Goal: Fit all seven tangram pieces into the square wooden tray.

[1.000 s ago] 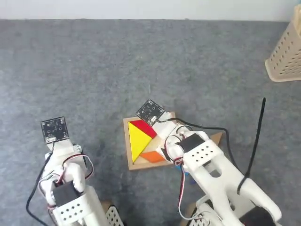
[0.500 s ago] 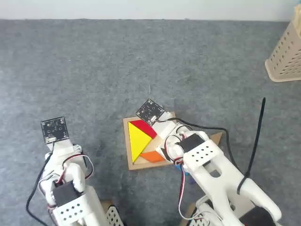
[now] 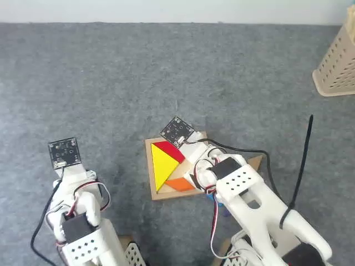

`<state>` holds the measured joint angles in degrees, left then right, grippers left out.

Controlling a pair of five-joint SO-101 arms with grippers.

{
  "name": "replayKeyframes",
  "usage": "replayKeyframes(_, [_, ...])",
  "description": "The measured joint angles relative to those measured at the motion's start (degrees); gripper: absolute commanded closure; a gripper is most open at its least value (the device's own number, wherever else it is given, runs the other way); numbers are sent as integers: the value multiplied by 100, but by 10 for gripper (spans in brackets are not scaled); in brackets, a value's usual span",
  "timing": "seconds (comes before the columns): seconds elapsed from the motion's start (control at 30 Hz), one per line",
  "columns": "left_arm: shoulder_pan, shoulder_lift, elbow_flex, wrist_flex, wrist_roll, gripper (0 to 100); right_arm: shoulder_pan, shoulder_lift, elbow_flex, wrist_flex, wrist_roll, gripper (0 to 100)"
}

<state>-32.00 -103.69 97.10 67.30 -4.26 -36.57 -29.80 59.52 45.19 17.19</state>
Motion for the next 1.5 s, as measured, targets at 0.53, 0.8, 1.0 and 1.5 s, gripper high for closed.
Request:
replayKeyframes(0.53, [0, 0, 0, 0, 0, 987, 0, 0, 0, 0, 0, 990])
replayKeyframes(0.8, [0, 0, 0, 0, 0, 987, 0, 0, 0, 70, 352, 988])
replayKeyframes(1.0, [0, 0, 0, 0, 0, 987, -545, 0, 0, 431, 607, 988])
replayKeyframes(1.5, [0, 0, 0, 0, 0, 987, -1187, 0, 0, 545, 923, 836])
